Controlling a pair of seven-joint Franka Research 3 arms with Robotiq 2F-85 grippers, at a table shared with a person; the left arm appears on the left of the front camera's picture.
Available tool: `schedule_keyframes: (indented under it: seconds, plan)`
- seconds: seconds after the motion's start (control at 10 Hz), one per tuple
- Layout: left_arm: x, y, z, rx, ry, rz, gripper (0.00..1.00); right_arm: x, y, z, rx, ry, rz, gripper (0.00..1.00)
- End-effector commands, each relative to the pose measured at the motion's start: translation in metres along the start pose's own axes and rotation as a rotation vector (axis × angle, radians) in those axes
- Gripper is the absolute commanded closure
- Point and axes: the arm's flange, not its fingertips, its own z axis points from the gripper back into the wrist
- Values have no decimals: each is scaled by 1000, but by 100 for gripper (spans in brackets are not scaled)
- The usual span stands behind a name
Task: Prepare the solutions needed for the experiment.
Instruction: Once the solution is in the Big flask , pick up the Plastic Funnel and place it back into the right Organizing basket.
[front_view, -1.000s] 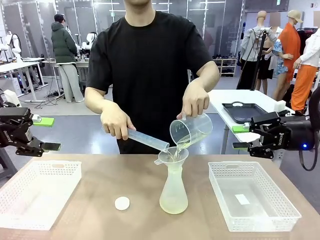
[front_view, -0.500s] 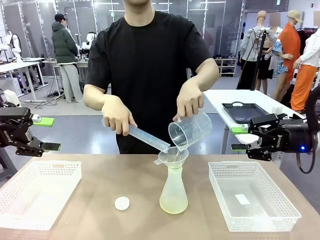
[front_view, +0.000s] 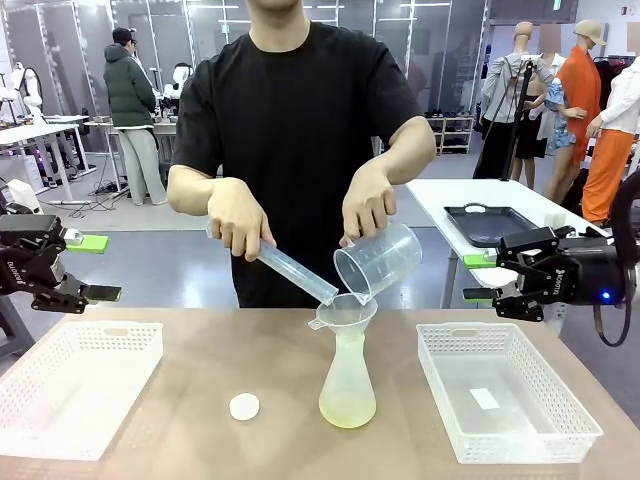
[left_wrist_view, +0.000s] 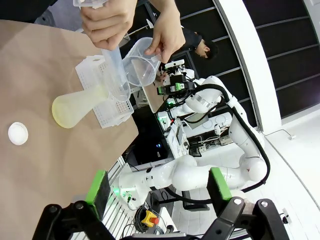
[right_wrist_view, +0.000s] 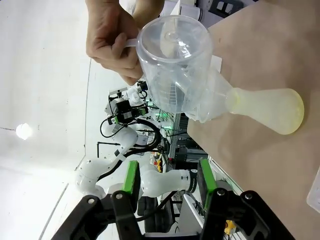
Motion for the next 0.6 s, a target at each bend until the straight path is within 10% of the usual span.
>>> schedule_keyframes:
  seconds: [0.0,0.5]
  plan:
    - [2,-2,-2,-27,-12,-12,0,-1,3,1,1,5,14,41]
    - [2,-2,-2,-27,-12,-12,0,-1,3,1,1,5,14,41]
